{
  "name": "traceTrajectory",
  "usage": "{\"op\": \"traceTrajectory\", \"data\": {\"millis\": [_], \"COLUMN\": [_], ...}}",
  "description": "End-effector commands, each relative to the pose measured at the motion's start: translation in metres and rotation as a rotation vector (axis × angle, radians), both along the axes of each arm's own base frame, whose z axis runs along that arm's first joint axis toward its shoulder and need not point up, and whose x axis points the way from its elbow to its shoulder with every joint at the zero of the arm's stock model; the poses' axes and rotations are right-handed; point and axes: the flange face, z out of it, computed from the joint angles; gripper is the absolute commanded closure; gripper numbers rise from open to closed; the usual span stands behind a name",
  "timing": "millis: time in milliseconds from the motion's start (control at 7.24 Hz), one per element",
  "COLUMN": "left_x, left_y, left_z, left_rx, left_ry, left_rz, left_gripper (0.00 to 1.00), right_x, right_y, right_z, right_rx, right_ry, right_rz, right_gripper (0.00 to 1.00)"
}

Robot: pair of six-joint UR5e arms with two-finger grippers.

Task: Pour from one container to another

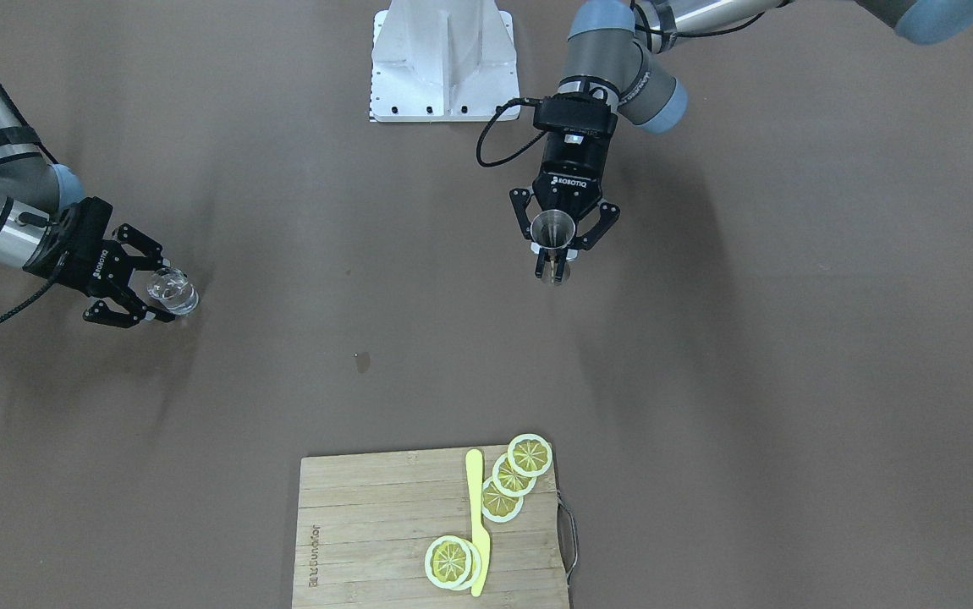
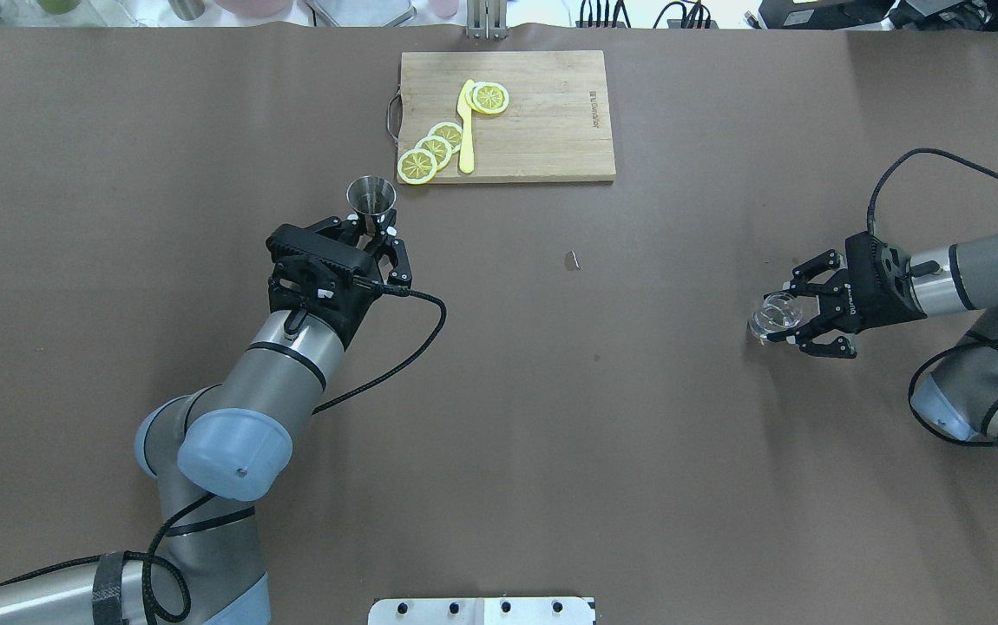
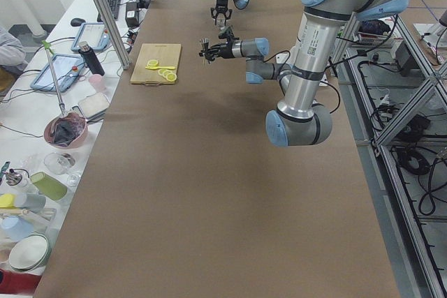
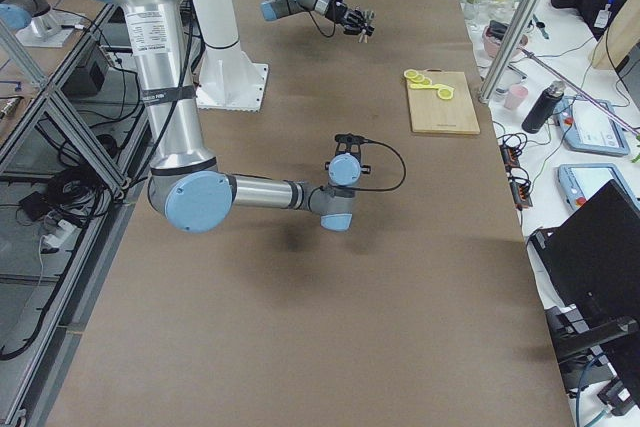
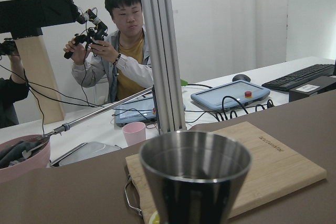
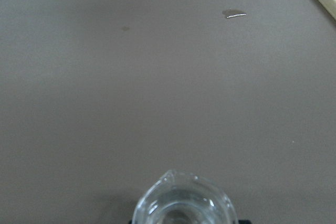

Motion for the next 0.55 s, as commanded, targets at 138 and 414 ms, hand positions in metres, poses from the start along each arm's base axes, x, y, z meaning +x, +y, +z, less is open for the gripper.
{"op": "traceTrajectory", "data": {"millis": [138,414], "left_x": [0.044,0.055], "left_y": [0.057,0.058], "left_z": [-0.011,-0.043], "left_rx": [0.042,0.047], "left_ry": [-0.061,-0.066], "left_rz": [0.109,0.119], "left_gripper": [1.0,1.0], "right_x": [0.0,0.01], "right_y": [0.001,-0.007], "right_z": [0.0,-0.007], "right_rx": [0.001,0.002], "right_ry": [-0.001,-0.008], "right_rz": [-0.002,0.015], "right_gripper": [0.71,0.94]}}
